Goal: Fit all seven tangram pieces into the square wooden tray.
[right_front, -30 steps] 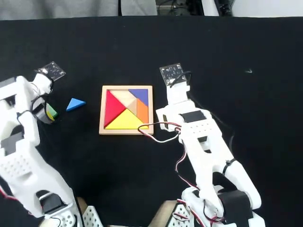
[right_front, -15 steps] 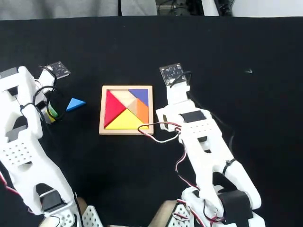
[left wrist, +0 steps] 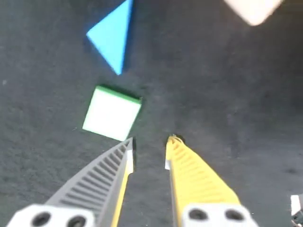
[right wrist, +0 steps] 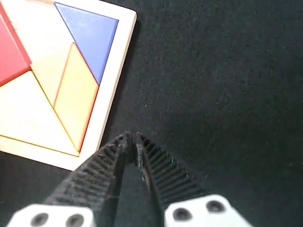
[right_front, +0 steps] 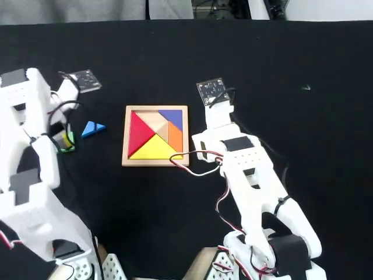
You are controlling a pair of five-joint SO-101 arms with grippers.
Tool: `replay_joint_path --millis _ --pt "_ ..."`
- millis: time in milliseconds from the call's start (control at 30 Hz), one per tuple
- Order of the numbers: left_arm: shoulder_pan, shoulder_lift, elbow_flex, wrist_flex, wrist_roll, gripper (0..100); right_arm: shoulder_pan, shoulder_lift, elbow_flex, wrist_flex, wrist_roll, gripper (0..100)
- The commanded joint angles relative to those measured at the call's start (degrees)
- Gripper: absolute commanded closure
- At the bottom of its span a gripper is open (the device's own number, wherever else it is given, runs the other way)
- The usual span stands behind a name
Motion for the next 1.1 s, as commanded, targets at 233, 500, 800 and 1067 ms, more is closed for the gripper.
replay_joint_path --millis 233,500,800,1067 --pt "-3.82 -7.12 15.43 -25.67 -0.44 73 0.79 -3.03 -0.31 -0.79 0.7 98.4" --pt "-6.2 -1.85 19.21 -33.49 -16.18 68 0.79 -2.95 -0.22 -0.88 0.79 98.4" --pt "-5.41 7.03 17.89 -40.62 -22.42 68 0.62 -2.95 -0.22 -0.88 0.79 98.4" --pt "-5.76 12.31 12.88 -33.23 -25.23 74 0.62 -2.86 0.48 -1.23 0.79 98.4"
